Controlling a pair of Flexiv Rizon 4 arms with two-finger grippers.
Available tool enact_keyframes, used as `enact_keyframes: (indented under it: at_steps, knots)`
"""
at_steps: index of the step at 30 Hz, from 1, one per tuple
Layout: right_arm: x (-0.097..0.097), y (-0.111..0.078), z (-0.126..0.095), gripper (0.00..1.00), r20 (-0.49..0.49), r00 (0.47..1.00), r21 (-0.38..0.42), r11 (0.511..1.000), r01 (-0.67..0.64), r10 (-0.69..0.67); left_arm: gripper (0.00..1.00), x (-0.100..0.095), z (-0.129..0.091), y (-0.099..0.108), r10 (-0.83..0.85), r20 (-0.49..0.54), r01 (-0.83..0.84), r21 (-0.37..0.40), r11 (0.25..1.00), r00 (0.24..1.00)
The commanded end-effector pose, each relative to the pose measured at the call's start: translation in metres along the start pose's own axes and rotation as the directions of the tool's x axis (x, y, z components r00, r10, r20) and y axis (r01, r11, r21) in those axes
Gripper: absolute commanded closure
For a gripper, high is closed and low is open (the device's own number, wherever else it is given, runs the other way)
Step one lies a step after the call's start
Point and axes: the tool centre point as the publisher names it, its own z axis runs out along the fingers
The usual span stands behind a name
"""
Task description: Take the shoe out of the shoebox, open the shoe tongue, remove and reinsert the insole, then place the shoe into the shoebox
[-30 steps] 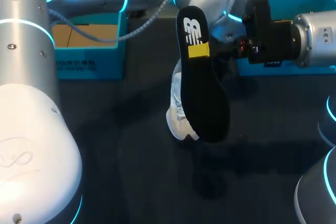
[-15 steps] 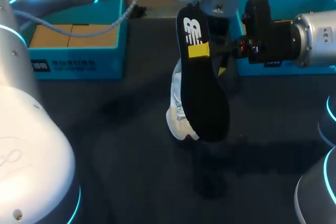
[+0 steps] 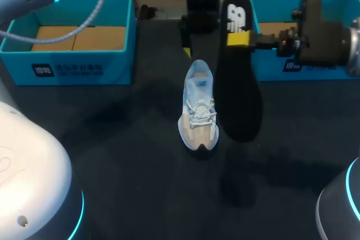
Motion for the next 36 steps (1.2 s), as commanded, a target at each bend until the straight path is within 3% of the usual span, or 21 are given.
enact_keyframes:
  at_steps: [1, 8, 17, 28, 36]
  knots:
    - [-0.005, 0.000, -0.044, 1.00, 0.060, 0.997, -0.015, 0.999, -0.052, 0.053, 0.00, 0.028, -0.020, -0.018, 0.034, 0.315, -0.015, -0.062, 0.998, 0.948]
    - [-0.035, 0.020, -0.059, 1.00, 0.059, 0.973, -0.081, 0.973, -0.218, 0.223, 0.00, 0.042, -0.041, -0.027, 0.098, 0.474, -0.070, -0.076, 0.995, 0.875]
    - [-0.076, 0.051, -0.061, 1.00, 0.084, 0.918, -0.076, 0.921, -0.381, 0.387, 0.00, 0.048, -0.069, -0.042, 0.139, 0.602, -0.072, -0.134, 0.988, 0.787]
    - [-0.117, 0.092, -0.036, 1.00, 0.121, 0.853, 0.000, 0.859, -0.511, 0.508, 0.00, 0.046, -0.096, -0.061, 0.196, 0.690, -0.055, -0.221, 0.974, 0.697]
    - [-0.141, 0.102, -0.012, 1.00, 0.158, 0.796, 0.032, 0.803, -0.595, 0.584, 0.00, 0.052, -0.110, -0.077, 0.199, 0.756, 0.025, -0.273, 0.962, 0.624]
